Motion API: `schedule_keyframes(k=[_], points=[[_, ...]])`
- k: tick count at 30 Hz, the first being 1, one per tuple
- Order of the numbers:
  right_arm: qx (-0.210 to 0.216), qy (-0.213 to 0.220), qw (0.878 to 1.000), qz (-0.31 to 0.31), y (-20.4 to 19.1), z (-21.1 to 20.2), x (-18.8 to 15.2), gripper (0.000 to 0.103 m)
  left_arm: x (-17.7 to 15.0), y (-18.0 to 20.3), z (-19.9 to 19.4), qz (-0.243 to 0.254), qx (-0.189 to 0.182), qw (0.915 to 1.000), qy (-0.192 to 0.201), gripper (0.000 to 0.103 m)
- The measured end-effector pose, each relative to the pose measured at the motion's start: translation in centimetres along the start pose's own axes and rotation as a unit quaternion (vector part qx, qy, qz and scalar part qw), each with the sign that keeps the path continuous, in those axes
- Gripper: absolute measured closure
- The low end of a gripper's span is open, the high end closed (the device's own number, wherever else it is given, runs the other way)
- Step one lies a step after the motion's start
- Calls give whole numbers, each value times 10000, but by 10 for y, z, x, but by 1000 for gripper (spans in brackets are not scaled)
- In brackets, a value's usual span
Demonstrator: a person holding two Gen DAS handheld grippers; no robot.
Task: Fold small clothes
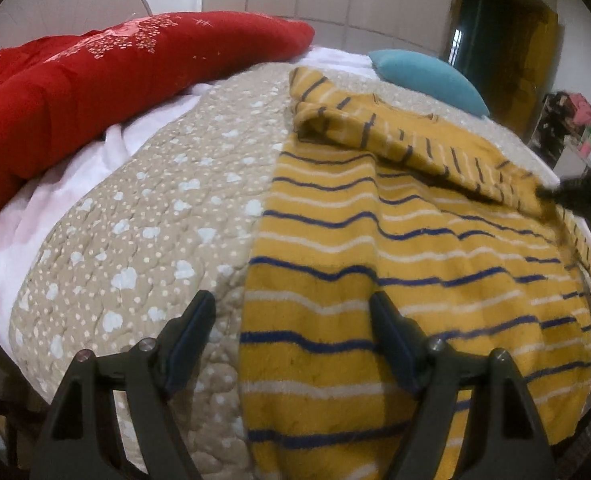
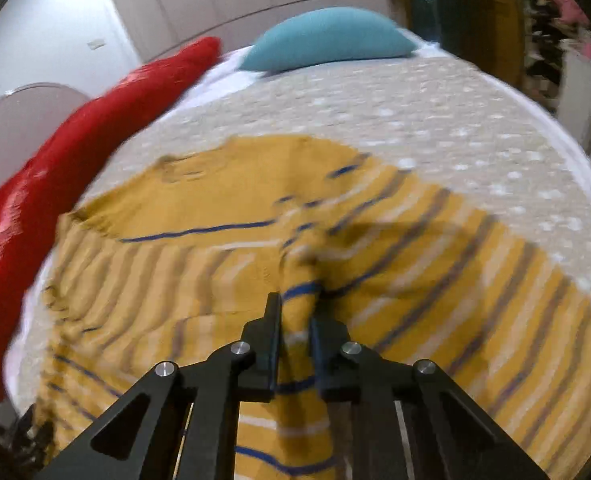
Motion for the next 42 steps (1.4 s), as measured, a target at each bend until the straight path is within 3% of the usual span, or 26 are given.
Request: schedule_keyframes(k=[2,5,7,9,11,15,19,23,26,27,28,29,30,32,38,39,42], points=[[-533,-184,9984,-61,20,-1,-7,83,-2,0,-2,-44,44,9999,146,24],[-337,-22,9994,5,14,-28,-9,77,-5,1,-5,-45,135,9991,411,23],[-128,125,9998,-129,-8,-42,-3,58,-7,1,-7,-120,150,9980,602,23],[185,170,9990,-377,-44,-47,5,55,-7,0,-9,-155,108,9974,698,25],[512,85,9961,-714,-89,-40,12,54,-7,-2,-13,-120,59,9967,797,34],[1075,-111,9795,-1699,-201,-7,25,40,-10,-3,-15,-108,-1,9955,940,35],[1253,-231,9673,-2195,-288,30,42,29,-13,2,-15,78,146,9939,1090,33],[1113,-452,9565,-2657,-342,74,49,24,-14,2,-16,75,78,9934,1143,33],[704,-747,9422,-3189,-360,109,40,23,-14,1,-17,71,20,9933,1149,33],[670,-920,9355,-3345,-363,118,34,31,-14,1,-17,63,-3,9933,1150,33],[747,-1033,9319,-3397,-366,120,29,70,-15,0,-17,59,-21,9933,1151,33],[837,-1170,9292,-3404,-365,120,25,89,-15,0,-18,54,-46,9933,1152,33],[779,-1233,9268,-3461,-365,122,24,95,-15,0,-17,52,-58,9933,1153,32],[382,-1021,9235,-3679,-367,128,32,95,-15,0,-16,58,-79,9933,1151,32],[-628,-330,9303,-3600,-374,157,68,91,-15,0,-15,43,-166,9933,1147,31],[-612,-429,9300,-3600,-376,162,66,87,-15,-1,-15,50,-163,9932,1149,31],[-487,-444,9276,-3677,-377,151,58,60,-14,0,-14,60,-148,9932,1156,30]])
Point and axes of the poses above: each gripper's, at about its wrist camera, not at the fingertips, and z roughly the way its jaws point, y to its right, x to its top, the point moved 8 cm from there along z, roughly the way its jaws point, and after that the axes turned 4 degrees about y, right-handed, at the moved point
